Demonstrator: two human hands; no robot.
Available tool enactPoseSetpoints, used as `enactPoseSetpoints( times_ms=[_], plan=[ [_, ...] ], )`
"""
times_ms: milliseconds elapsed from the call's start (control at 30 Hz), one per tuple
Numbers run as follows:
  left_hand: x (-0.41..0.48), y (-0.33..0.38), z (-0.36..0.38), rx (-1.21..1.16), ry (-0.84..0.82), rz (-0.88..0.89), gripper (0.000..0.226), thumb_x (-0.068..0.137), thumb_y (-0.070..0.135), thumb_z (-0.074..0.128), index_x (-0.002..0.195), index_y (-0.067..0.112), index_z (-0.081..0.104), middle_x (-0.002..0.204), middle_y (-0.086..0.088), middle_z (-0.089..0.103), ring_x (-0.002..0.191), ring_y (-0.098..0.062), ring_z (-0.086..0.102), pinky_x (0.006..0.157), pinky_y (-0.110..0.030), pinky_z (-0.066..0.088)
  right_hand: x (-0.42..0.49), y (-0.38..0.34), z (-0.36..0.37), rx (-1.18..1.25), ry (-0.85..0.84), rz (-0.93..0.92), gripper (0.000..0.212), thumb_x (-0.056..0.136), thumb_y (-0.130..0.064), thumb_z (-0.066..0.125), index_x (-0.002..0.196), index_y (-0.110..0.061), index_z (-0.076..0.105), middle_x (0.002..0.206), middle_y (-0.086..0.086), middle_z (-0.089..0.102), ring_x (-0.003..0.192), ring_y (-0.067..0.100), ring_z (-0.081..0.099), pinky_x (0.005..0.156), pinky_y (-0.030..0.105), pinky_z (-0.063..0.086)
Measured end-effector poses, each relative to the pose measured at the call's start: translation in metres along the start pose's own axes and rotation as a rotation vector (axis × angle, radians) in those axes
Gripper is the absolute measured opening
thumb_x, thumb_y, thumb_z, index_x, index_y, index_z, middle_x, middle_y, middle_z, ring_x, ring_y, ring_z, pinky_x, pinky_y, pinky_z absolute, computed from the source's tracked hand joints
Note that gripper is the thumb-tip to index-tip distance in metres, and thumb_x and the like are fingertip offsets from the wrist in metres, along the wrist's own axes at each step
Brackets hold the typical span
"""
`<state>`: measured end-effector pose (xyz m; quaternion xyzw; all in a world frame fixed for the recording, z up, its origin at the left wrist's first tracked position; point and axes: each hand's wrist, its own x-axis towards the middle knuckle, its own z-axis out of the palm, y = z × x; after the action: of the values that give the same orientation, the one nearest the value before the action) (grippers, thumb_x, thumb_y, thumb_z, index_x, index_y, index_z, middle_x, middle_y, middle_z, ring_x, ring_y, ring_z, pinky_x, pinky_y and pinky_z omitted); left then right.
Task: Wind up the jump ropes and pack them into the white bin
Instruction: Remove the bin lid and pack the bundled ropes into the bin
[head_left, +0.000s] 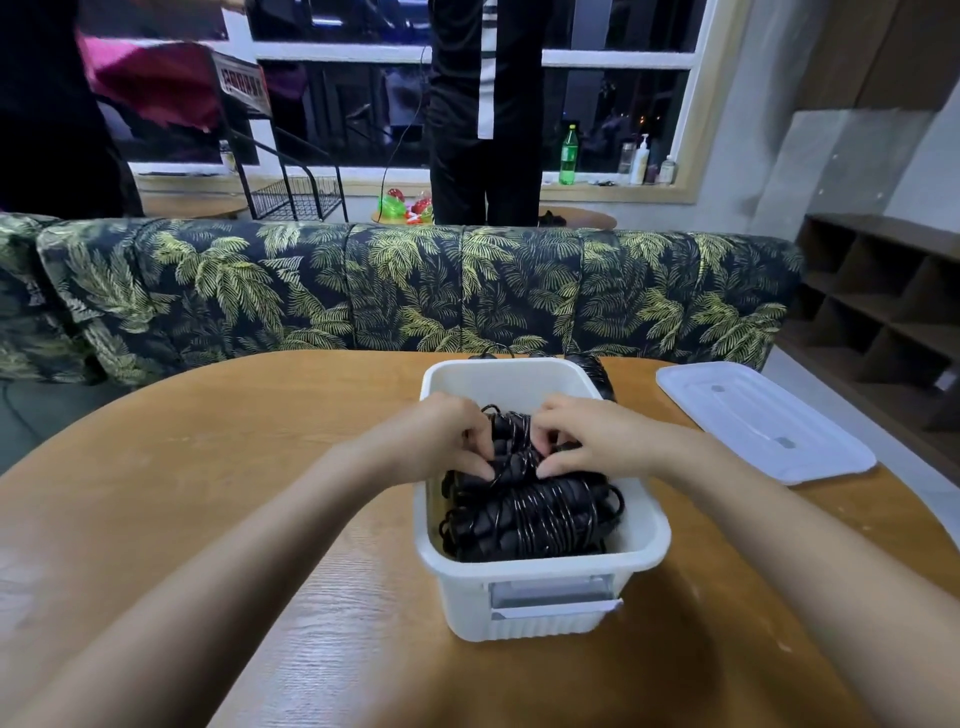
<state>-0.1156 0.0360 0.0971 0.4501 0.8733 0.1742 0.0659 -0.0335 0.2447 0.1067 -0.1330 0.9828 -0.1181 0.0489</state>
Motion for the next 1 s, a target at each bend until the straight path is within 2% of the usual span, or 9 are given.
enactPoseSetpoints(
  times_ms=[133,333,400,467,533,600,800,900,1000],
  plan=[
    [0.003,0.006,-0.004,0.021,-0.029,-0.004,0.013,0.074,0.024,0.080,0.082,0.025,0.069,0.099,0.005,0.059,0.091,-0.013,0.055,0.083,-0.032,0.047,0.001,0.005,-0.002,0.202,-0.001,0.091,0.029,0.086,-0.019,0.072,0.108,-0.021,0.055,0.096,-0.012,0.059,0.084,0.011,0.058,0.080,0.026,0.048],
    [0.009,0.026,-0.003,0.312,-0.064,-0.089,0.013,0.089,0.033,0.063,0.096,0.023,0.057,0.101,0.000,0.061,0.093,-0.023,0.059,0.075,-0.034,0.049,0.007,0.001,0.004,-0.038,-0.018,0.085,0.031,0.094,-0.029,0.061,0.124,-0.021,0.059,0.121,-0.001,0.060,0.105,0.017,0.056,0.090,0.030,0.043],
    [0.003,0.031,-0.002,0.214,-0.122,-0.090,0.036,0.089,0.050,0.057,0.106,0.019,0.052,0.103,-0.002,0.060,0.094,-0.023,0.057,0.080,-0.034,0.048,0.001,0.003,-0.001,0.063,-0.135,0.058,0.049,0.095,-0.045,0.054,0.139,-0.023,0.048,0.137,-0.004,0.052,0.123,0.014,0.049,0.102,0.028,0.038],
    [-0.005,0.033,-0.002,0.104,-0.243,-0.080,0.069,0.076,0.062,0.066,0.124,0.018,0.043,0.115,0.000,0.058,0.102,-0.019,0.055,0.089,-0.034,0.046,-0.004,0.006,-0.004,0.202,-0.311,0.056,0.084,0.079,-0.063,0.064,0.149,-0.033,0.029,0.148,-0.015,0.038,0.134,0.006,0.038,0.112,0.029,0.032],
    [-0.008,0.032,0.003,0.193,-0.338,-0.058,0.098,0.064,0.066,0.074,0.137,0.017,0.032,0.128,0.002,0.053,0.112,-0.018,0.051,0.098,-0.033,0.043,-0.004,0.005,0.000,0.066,-0.388,0.039,0.116,0.060,-0.068,0.075,0.152,-0.035,0.011,0.153,-0.017,0.026,0.140,0.006,0.026,0.116,0.034,0.027],
    [-0.005,0.029,0.014,0.357,-0.362,-0.040,0.118,0.054,0.072,0.074,0.144,0.016,0.021,0.135,0.000,0.048,0.121,-0.021,0.047,0.103,-0.036,0.041,0.000,0.001,0.011,-0.181,-0.350,0.021,0.128,0.057,-0.064,0.079,0.153,-0.029,0.002,0.152,-0.007,0.023,0.140,0.016,0.022,0.115,0.038,0.027],
    [0.003,0.029,0.009,0.360,-0.273,-0.041,0.099,0.056,0.052,0.081,0.134,0.016,0.032,0.118,0.001,0.053,0.109,-0.020,0.052,0.095,-0.032,0.045,0.004,-0.009,0.011,-0.201,-0.206,0.039,0.119,0.063,-0.050,0.081,0.152,-0.024,0.005,0.136,0.003,0.038,0.128,0.021,0.032,0.103,0.037,0.039],
    [0.001,0.027,0.011,0.547,-0.235,-0.043,0.113,0.060,0.059,0.076,0.146,0.014,0.018,0.139,-0.005,0.038,0.130,-0.024,0.035,0.106,-0.035,0.032,0.002,-0.011,0.018,-0.202,-0.167,0.047,0.127,0.065,-0.058,0.079,0.153,-0.025,-0.006,0.150,0.004,0.022,0.139,0.023,0.017,0.112,0.038,0.028],
    [0.000,0.031,0.020,0.707,-0.365,-0.124,0.134,0.065,0.073,0.065,0.150,0.004,-0.013,0.160,-0.014,-0.006,0.147,-0.031,-0.006,0.119,-0.048,0.001,0.005,-0.014,0.027,-0.367,-0.252,0.103,0.135,0.065,-0.070,0.072,0.150,-0.025,-0.022,0.162,0.004,-0.012,0.147,0.031,-0.013,0.119,0.052,0.001]
  ],
)
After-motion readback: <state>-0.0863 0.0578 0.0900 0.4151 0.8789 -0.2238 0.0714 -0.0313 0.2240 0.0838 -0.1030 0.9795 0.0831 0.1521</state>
